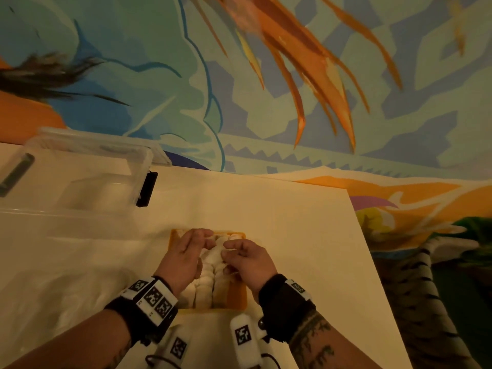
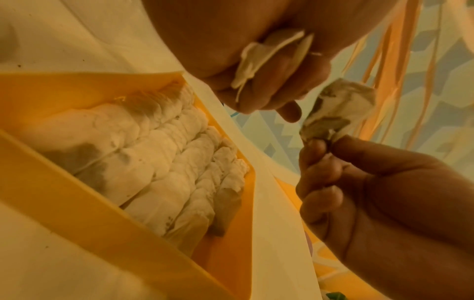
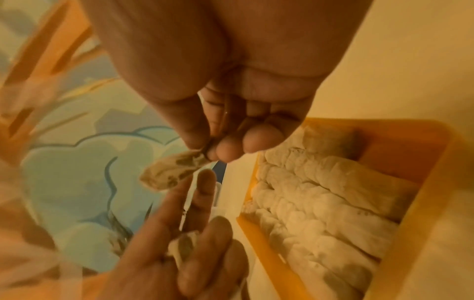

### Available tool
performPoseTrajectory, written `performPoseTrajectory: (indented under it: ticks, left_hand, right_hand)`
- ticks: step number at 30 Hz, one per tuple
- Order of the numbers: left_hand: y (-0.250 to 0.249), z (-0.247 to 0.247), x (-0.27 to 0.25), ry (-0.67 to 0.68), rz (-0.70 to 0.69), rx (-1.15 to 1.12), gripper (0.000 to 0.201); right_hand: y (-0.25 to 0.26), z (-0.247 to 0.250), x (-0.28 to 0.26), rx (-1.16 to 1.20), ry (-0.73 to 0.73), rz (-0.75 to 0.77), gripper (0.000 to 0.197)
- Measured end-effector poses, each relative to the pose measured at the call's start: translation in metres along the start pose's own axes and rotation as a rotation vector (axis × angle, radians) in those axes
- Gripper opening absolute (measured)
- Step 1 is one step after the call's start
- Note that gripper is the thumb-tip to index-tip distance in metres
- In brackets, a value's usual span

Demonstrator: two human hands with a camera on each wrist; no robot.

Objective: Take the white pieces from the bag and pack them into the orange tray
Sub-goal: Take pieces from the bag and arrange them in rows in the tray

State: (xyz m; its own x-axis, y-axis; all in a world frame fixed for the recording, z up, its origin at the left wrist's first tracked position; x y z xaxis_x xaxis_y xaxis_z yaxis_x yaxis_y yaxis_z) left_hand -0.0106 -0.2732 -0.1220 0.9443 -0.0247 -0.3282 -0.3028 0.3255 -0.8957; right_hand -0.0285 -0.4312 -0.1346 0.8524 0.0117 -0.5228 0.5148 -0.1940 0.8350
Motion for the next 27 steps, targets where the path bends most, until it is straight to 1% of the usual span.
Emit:
performPoseTrajectory:
  ticks: [2, 3, 5, 6, 7, 9, 10, 12, 14, 16, 17, 19, 20, 22, 25, 27]
  left_hand:
    - [0.002, 0.000, -0.002, 0.027, 0.012, -0.063, 0.025]
    - [0.000, -0.001, -0.004, 0.068, -0.007, -0.070, 0.027]
    - [-0.005, -0.004, -0.009, 0.138, -0.064, -0.009, 0.046]
    - [-0.007, -0.005, -0.010, 0.146, -0.098, 0.041, 0.048]
    - [-0.009, -0.006, -0.011, 0.142, -0.131, 0.082, 0.043]
    - [-0.012, -0.007, -0.010, 0.107, -0.171, 0.117, 0.026]
    - [-0.012, -0.007, -0.009, 0.087, -0.174, 0.125, 0.021]
    - [-0.007, -0.007, -0.004, 0.058, -0.158, 0.119, 0.016]
    - [-0.003, -0.007, 0.000, 0.036, -0.134, 0.137, 0.014]
    - [0.002, -0.007, 0.003, 0.006, -0.130, 0.218, 0.012]
    - [0.004, -0.008, 0.004, 0.001, -0.133, 0.253, 0.011]
    - [0.005, -0.012, 0.005, 0.015, -0.152, 0.302, 0.011]
    - [0.005, -0.014, 0.006, 0.027, -0.161, 0.311, 0.011]
    - [0.007, -0.017, 0.007, 0.050, -0.151, 0.295, 0.009]
    - [0.012, -0.019, 0.009, 0.085, -0.110, 0.264, 0.016]
    - [0.010, -0.018, 0.010, 0.088, -0.145, 0.294, 0.012]
  right_hand:
    - [-0.003, 0.007, -0.002, 0.134, -0.023, -0.045, 0.009]
    - [-0.004, 0.008, -0.003, 0.206, -0.021, -0.070, 0.007]
    - [-0.007, 0.008, -0.004, 0.302, 0.000, -0.122, 0.010]
    - [-0.008, 0.008, -0.005, 0.313, 0.011, -0.142, 0.011]
    - [-0.009, 0.008, -0.006, 0.306, 0.021, -0.156, 0.012]
    - [-0.012, 0.007, -0.009, 0.267, 0.037, -0.187, 0.012]
    - [-0.014, 0.007, -0.011, 0.243, 0.048, -0.202, 0.010]
    - [-0.018, 0.007, -0.013, 0.172, 0.057, -0.224, 0.006]
    - [-0.014, 0.012, -0.012, 0.068, 0.019, -0.166, 0.012]
    - [0.000, 0.019, -0.009, -0.036, -0.025, -0.033, 0.019]
    - [0.008, 0.020, -0.009, -0.094, -0.018, 0.040, 0.018]
    - [0.019, 0.013, -0.011, -0.245, 0.058, 0.159, 0.007]
    - [0.022, 0.008, -0.012, -0.324, 0.094, 0.198, 0.005]
    - [0.024, 0.006, -0.009, -0.409, 0.091, 0.234, 0.005]
    - [0.029, 0.013, 0.001, -0.356, 0.019, 0.245, 0.011]
    - [0.031, 0.012, 0.004, -0.363, 0.042, 0.243, 0.013]
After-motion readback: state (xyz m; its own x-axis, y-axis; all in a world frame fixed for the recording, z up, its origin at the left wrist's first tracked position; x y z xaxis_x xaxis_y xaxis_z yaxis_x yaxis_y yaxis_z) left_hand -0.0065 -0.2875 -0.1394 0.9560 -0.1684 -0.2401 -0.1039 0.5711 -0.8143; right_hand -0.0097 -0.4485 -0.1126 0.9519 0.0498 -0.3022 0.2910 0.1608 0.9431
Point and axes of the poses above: each hand's wrist, its own x-axis towards the middle knuckle, its own z-axis out of the back of the hand, y = z × x, the point moved 8 cm from there along x, towards the middle knuckle, and after that the axes turned 13 degrees about x, right-handed, at the moved point
